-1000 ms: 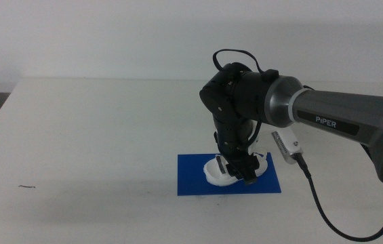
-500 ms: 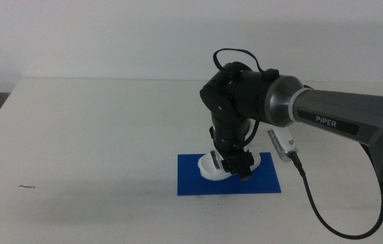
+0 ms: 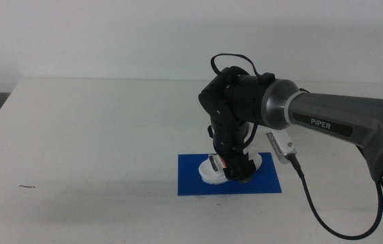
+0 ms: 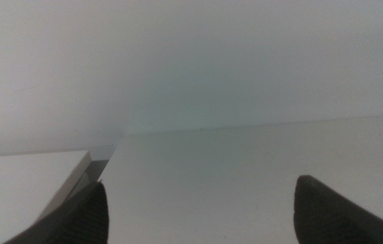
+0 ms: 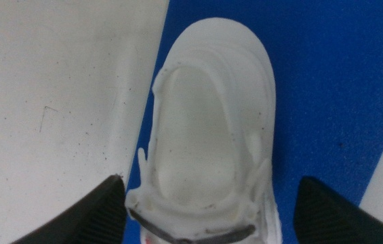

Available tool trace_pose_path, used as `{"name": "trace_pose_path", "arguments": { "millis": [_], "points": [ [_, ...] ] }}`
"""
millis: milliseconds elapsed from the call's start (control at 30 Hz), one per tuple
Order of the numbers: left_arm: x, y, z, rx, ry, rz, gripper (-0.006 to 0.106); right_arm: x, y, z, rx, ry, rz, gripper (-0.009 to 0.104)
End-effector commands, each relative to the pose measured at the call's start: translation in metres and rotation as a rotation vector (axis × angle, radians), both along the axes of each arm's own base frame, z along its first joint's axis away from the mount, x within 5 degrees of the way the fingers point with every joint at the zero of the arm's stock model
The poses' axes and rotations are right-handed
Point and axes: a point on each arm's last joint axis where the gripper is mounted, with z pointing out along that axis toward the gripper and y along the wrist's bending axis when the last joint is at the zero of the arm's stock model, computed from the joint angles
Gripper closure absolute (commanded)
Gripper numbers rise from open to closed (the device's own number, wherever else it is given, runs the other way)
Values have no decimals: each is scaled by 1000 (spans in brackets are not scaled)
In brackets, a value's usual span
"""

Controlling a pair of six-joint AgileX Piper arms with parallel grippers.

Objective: Use one arm to grab the shoe from the table and place it on the mat.

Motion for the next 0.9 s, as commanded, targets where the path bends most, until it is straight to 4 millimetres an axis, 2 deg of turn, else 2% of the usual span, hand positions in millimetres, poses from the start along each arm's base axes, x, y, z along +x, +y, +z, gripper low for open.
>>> {"name": "trace_pose_path", "arguments": {
  "millis": [0,100,233,300,433,500,600,767,833,867],
  "points": [
    [0,0,1,-5,-7,-2,7,3,-4,2,-11,0,-8,30],
    [0,0,1,-5,-7,-2,7,2,-5,7,-8,-5,-8,28],
    [0,0,1,-5,-7,-2,7,-11,-15,60,20,-30,31,28],
    [0,0,1,-5,-7,-2,7,-23,-25,94,-18,-35,189,28],
    [0,0,1,-5,-7,-2,7,-48,-46,166,-126,-148,717,28],
    [0,0,1,-5,-7,-2,7,-60,-56,192,-157,-208,827,28],
    [0,0,1,-5,-7,-2,7,-79,-72,226,-146,-302,838,28],
    [0,0,1,-5,-7,-2,7,-114,-99,263,-32,-400,797,28],
    [0,0,1,-5,-7,-2,7,-132,-116,271,-81,-519,869,28],
    [0,0,1,-5,-7,-2,7,-137,-121,268,-139,-581,943,28]
  ]
}}
